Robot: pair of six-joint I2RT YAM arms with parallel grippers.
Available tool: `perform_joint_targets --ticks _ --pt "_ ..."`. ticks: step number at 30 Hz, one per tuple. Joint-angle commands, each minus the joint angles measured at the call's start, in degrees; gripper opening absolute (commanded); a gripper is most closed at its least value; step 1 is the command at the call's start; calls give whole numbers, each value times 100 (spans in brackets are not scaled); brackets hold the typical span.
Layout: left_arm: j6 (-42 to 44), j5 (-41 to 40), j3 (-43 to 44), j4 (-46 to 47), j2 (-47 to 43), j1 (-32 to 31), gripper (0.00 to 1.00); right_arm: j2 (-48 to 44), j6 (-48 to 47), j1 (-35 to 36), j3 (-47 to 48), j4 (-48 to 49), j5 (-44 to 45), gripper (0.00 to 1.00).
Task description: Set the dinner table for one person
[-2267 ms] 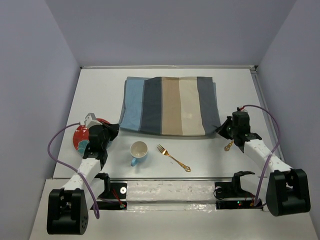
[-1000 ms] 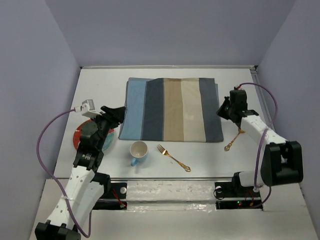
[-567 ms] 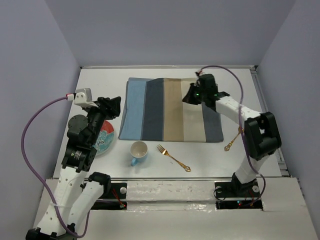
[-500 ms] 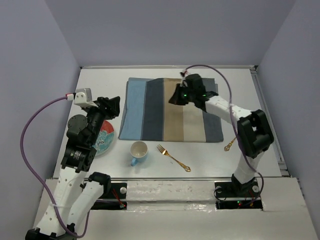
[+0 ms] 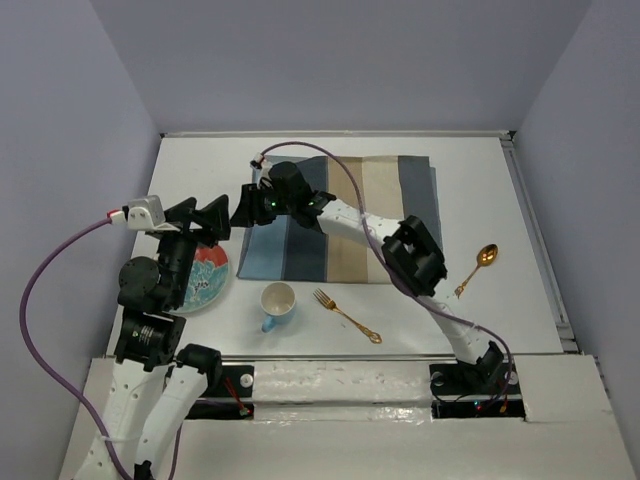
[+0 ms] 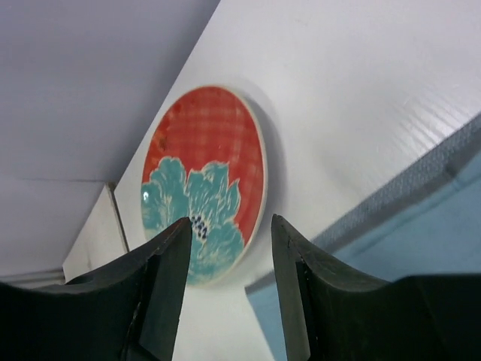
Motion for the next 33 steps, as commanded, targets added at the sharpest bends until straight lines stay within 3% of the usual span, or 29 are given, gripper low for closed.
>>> perform_joint_targets --ticks 1,5,20,23,26,33 --pt "148 -58 -78 284 -77 -68 85 680 349 127 1117 -139 -224 56" --pt "157 -76 -60 267 -138 -139 96 1384 384 260 1953 -439 -109 59" --pt "148 -50 -77 258 -323 -218 97 2202 841 550 2121 -456 -232 54" --pt "148 -58 -86 258 -314 -227 96 2264 929 602 2051 -430 -293 50" --pt "174 -111 -78 232 -270 -236 96 2255 1096 655 1902 -386 -320 37" --pt "183 -155 -86 214 -349 -227 95 2176 1140 655 1787 -377 -460 25"
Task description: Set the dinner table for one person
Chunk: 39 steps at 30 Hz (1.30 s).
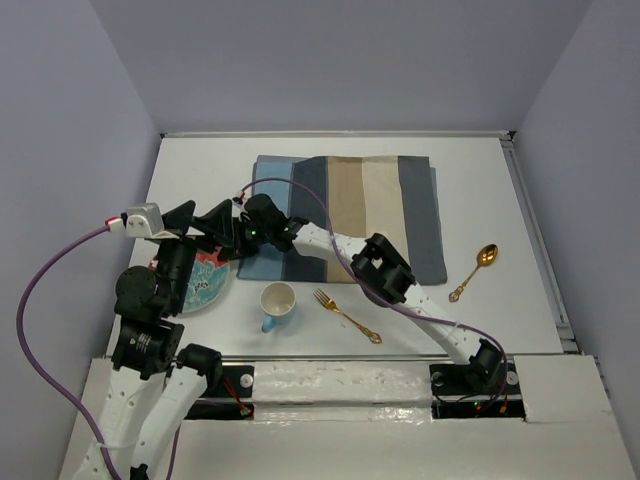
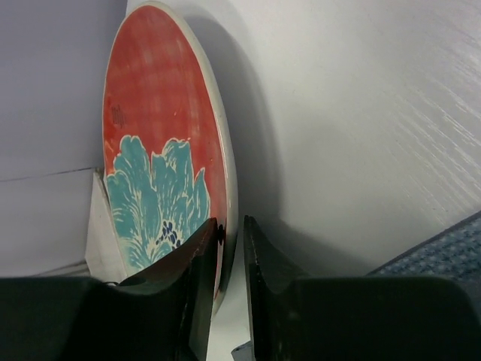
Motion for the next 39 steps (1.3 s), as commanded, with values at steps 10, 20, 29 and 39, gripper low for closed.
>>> perform_joint_targets --ticks 10,20,29,39 --pt "126 -59 -25 216 -61 -10 95 -284 806 34 -106 861 -486 0" --pt "223 -357 36 137 -113 16 94 -1005 1511 -290 35 2136 -372 0" --pt "232 -357 19 137 -227 130 94 -1708 1686 -765 -599 3120 -933 0" --pt "179 -156 -42 137 -166 157 94 -4104 1431 -1687 -3834 4042 -662 0"
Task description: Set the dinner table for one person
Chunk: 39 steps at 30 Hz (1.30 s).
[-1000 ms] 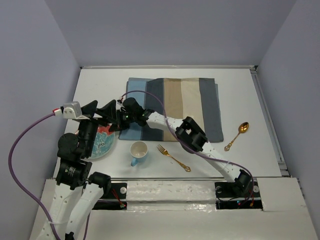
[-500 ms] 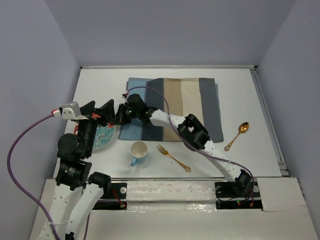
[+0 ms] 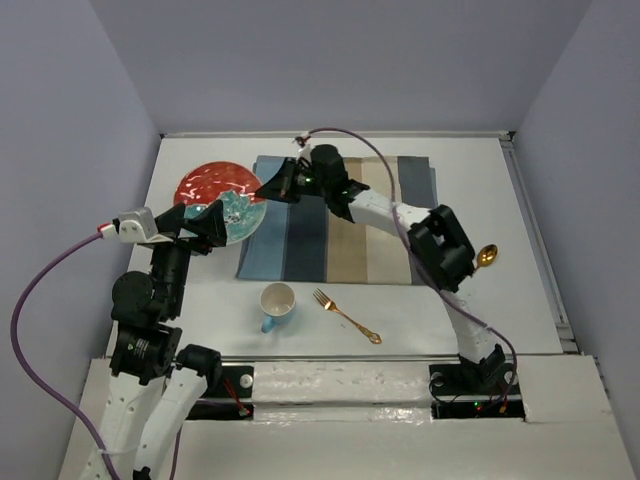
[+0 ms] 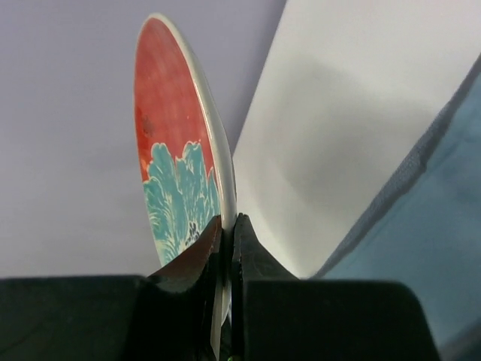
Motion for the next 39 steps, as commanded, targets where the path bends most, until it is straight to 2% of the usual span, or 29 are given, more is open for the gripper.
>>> perform_joint_targets --ticks 1,3,7,14,24,39 --pt "52 150 -43 229 4 28 94 -1967 323 -658 -1639 2213 -367 0" --pt "43 212 -51 238 22 10 94 -2528 289 -888 -2603 2355 -341 0" --pt "17 274 -60 255 57 10 94 -3206 35 -1380 -3791 2426 -270 0" --pt "0 353 -78 273 127 1 94 -3595 -89 -2206 -4788 2444 -384 0" --pt "-9 397 -86 290 189 10 94 -3086 -212 -2576 -5087 2409 -359 0" --pt "-9 467 -95 308 207 1 94 -2313 -493 -2682 -4657 1987 -138 0"
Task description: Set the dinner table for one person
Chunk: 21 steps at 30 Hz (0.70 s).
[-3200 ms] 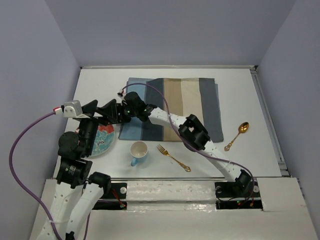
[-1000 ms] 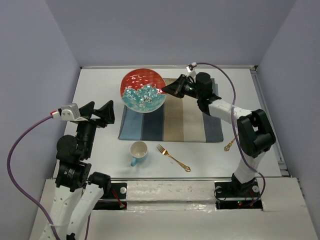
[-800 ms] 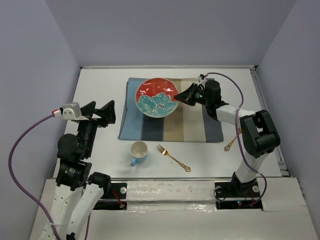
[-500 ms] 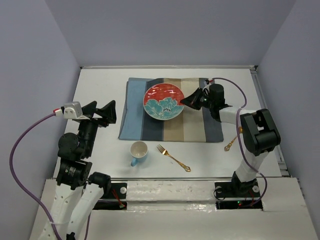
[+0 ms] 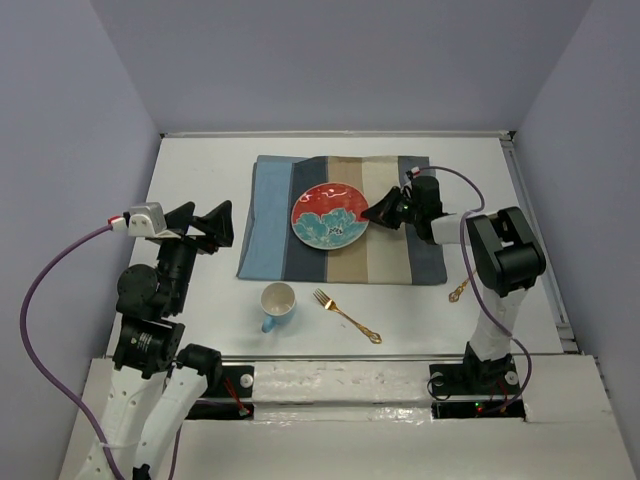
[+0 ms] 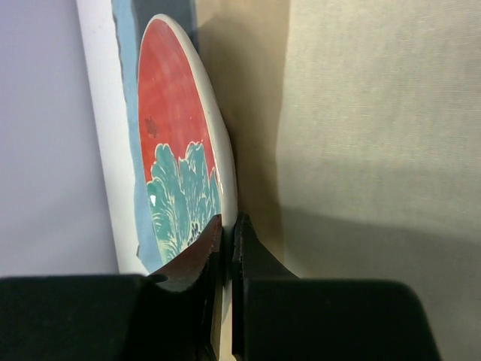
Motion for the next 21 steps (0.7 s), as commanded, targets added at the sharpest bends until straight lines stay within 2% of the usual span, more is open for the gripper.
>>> perform_joint_targets --ticks 1,3,4,6,13,18,21 --pt "8 122 -54 299 32 6 94 -2 97 -42 473 830 -265 5" --pt "8 122 -54 299 23 14 94 51 35 -94 438 804 -265 11" --pt "8 122 -54 299 23 6 93 69 9 -94 394 769 -239 19" --pt "8 122 -54 299 23 6 94 34 -140 -94 359 515 -160 29" --pt "-1 131 -54 299 -30 14 94 -581 -957 -94 394 -907 657 64" --pt "-1 122 -63 299 -56 6 93 -1405 -1467 -94 245 -1481 1123 66" --pt "-18 139 -63 308 -65 6 94 -2046 -1713 142 -1 -1692 1475 66"
